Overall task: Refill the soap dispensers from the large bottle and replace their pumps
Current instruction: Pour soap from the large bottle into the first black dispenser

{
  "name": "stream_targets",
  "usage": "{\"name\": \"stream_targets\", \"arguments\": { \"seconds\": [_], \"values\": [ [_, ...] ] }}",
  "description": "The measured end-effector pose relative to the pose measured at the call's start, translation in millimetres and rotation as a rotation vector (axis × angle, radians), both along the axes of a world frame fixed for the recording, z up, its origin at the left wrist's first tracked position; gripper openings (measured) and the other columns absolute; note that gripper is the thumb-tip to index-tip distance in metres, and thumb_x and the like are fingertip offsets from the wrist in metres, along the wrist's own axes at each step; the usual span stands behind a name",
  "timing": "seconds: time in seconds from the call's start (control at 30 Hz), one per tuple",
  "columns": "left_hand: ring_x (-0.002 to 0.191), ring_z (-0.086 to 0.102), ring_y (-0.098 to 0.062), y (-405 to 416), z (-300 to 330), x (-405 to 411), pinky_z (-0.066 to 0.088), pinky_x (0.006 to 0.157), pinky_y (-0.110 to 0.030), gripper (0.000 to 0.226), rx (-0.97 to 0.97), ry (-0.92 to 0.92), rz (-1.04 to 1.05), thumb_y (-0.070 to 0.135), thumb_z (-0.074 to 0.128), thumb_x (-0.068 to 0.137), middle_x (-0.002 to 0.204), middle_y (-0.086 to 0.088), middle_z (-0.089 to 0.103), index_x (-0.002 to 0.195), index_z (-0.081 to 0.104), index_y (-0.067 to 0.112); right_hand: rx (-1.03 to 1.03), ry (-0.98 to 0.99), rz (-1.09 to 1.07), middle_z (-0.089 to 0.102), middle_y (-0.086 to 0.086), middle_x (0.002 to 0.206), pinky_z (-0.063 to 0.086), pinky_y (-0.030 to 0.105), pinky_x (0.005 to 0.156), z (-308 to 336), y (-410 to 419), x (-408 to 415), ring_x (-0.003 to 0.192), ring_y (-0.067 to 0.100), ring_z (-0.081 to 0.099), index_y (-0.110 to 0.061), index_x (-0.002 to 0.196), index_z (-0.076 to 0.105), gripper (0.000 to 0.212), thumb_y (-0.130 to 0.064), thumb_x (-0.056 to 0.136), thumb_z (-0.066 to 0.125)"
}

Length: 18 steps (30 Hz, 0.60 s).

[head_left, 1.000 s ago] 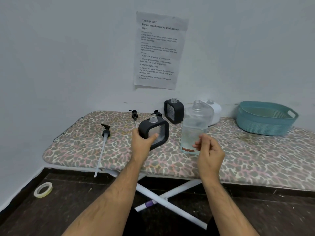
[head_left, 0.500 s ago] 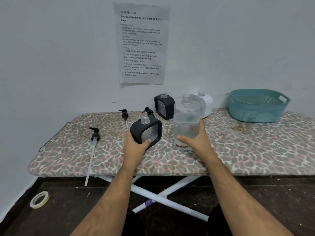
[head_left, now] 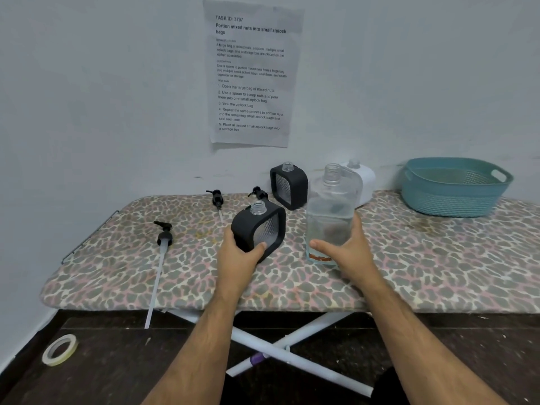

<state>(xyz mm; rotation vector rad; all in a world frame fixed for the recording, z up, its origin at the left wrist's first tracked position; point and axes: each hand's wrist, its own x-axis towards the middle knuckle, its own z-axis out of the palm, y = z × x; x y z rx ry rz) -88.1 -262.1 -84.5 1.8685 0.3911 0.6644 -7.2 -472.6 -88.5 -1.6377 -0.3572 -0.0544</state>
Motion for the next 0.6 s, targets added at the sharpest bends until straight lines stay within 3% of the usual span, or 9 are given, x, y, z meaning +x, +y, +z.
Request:
{"name": "stream_targets", "arguments": {
  "seconds": [0.07,0.23,0.33,0.6],
  "values": [
    [0.090,0.054,0.009,0,0,1,0.042,0.072,-0.009,0.053,0.005,-0.005,-0.007,0.014,0.077,0.080,0.101,0.024,0.054,0.122,0.047,0.024,-0.022,-0.006,-0.016,0.052,-0.022,0.118,0.045,0.021,0.089,1,0,-1,0.114,0.008,0.054,-0.038,0.134,0.035,0.093,-0.024,0.063,0.092],
    [0.095,0.058,-0.001,3,-5,3,0.043,0.076,-0.014,0.056,-0.001,-0.018,-0.019,0.016,0.079,0.078,0.106,0.016,0.058,0.124,0.048,0.025,-0.039,-0.039,-0.039,0.053,-0.008,0.133,0.047,0.042,0.104,1,2,-2,0.124,0.015,0.053,-0.036,0.138,0.035,0.095,-0.032,0.062,0.092],
    [0.099,0.059,-0.007,1,-4,2,0.046,0.082,-0.020,0.060,-0.006,-0.027,-0.023,0.017,0.079,0.079,0.111,0.011,0.060,0.130,0.048,0.021,-0.044,-0.059,-0.048,0.054,-0.008,0.133,0.049,0.047,0.102,1,2,-2,0.123,0.015,0.054,-0.042,0.134,0.035,0.092,-0.033,0.062,0.091],
    [0.091,0.057,-0.003,0,-2,-2,0.041,0.071,-0.011,0.050,0.014,-0.036,-0.032,0.017,0.079,0.079,0.103,0.014,0.058,0.116,0.047,0.027,-0.107,-0.112,-0.062,0.058,-0.018,0.119,0.053,0.039,0.095,10,3,-11,0.108,0.006,0.060,-0.038,0.132,0.040,0.087,-0.029,0.062,0.091]
  ]
}}
